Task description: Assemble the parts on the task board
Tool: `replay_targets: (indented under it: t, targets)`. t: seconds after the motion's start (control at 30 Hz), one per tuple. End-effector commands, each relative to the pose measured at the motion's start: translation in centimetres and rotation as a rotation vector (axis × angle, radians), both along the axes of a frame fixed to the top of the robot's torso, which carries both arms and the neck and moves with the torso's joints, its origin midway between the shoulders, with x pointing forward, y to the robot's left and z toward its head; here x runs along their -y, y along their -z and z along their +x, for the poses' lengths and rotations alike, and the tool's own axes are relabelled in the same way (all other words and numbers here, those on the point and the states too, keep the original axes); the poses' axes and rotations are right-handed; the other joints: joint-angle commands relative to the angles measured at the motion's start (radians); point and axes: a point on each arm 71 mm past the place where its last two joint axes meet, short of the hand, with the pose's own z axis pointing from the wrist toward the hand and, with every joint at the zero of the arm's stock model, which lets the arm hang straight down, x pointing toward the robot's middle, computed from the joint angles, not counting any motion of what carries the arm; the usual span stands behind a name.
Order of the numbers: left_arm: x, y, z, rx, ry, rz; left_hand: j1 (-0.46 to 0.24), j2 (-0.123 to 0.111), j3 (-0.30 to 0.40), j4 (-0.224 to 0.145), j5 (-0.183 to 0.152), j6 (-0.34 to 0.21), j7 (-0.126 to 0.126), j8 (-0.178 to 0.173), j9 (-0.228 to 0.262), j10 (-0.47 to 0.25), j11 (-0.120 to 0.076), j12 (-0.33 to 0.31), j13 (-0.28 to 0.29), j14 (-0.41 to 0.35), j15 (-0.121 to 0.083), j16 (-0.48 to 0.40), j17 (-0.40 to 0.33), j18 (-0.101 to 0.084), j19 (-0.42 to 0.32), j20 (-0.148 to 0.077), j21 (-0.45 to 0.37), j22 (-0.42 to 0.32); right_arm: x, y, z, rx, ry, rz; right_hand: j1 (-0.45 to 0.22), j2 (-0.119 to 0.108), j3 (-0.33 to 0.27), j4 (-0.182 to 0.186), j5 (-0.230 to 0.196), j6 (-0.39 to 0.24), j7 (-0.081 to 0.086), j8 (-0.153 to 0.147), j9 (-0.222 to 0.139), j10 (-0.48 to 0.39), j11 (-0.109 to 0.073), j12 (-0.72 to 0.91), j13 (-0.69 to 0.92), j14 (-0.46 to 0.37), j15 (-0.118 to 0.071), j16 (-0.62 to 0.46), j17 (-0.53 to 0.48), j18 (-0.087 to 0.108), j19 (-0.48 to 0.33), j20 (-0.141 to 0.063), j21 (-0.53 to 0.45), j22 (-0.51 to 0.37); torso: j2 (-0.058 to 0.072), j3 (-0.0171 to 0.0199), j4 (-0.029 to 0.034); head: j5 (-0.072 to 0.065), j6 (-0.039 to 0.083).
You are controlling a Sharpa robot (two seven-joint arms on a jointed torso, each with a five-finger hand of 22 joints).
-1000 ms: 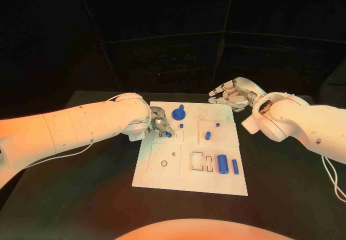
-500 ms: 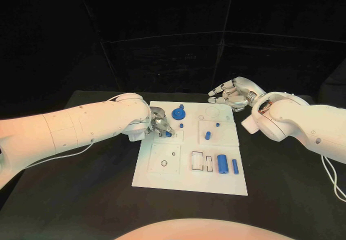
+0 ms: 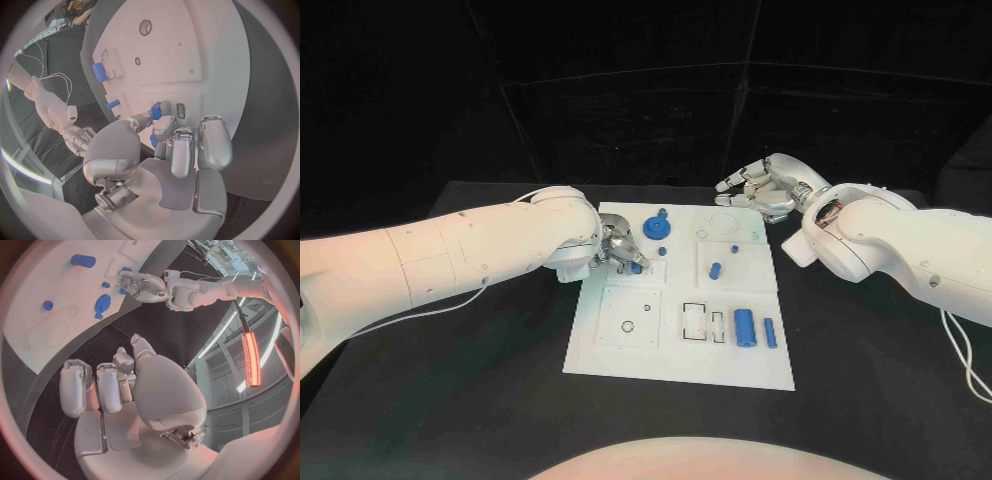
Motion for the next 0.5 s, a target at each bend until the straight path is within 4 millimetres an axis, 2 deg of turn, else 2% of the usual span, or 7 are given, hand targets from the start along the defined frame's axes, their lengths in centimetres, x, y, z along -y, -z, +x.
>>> replay_targets:
  t: [0.03,0.27,0.5]
  targets:
    - [0.10,0.03,0.02,-0.008,0.006,0.002,-0.019,-0.004,-0.004,0.011,0.001,0.012,-0.001,0.002,-0.002,0.009,-0.002,0.005,0.003,0.106,-0.005,0.006,0.263,-0.015,0.004,-0.003,0.004,0.002,-0.12,-0.19,0.02,0.010,-0.004,0.002,-0.002,0.009,-0.004,0.003,0.004,-0.003,0.000,0.006,-0.001,-0.005,-0.001,-0.004,-0.001,0.051,-0.008,-0.004,0.042,0.014,-0.004,0.001,-0.004,0.041,0.000,0.0004,0.0005,0.000,0.000]
    - [0.16,0.03,0.13,-0.010,0.006,0.003,-0.065,-0.024,-0.062,0.041,0.000,0.027,-0.003,0.002,-0.006,0.015,-0.004,0.010,0.008,0.106,-0.007,0.006,0.263,-0.016,0.006,-0.004,0.005,0.006,-0.17,-0.20,0.03,0.011,-0.004,0.003,-0.003,0.010,-0.004,0.004,0.004,-0.003,0.000,0.006,-0.001,-0.006,-0.001,-0.005,-0.001,0.051,-0.008,-0.004,0.042,0.014,-0.004,0.001,-0.004,0.041,0.000,0.0002,-0.0004,-0.001,0.000]
    - [0.14,0.03,0.17,-0.011,0.004,0.002,-0.079,-0.032,-0.096,0.054,0.000,0.031,-0.004,0.000,-0.009,0.016,-0.005,0.010,0.008,0.106,-0.008,0.006,0.263,-0.016,0.006,-0.005,0.005,0.008,-0.13,-0.19,0.03,0.010,-0.003,0.002,-0.005,0.010,-0.005,0.005,0.004,-0.003,0.000,0.007,-0.001,-0.006,-0.001,-0.005,-0.002,0.051,-0.008,-0.005,0.040,0.014,-0.005,0.001,-0.004,0.040,0.000,0.0006,0.0005,-0.003,0.000]
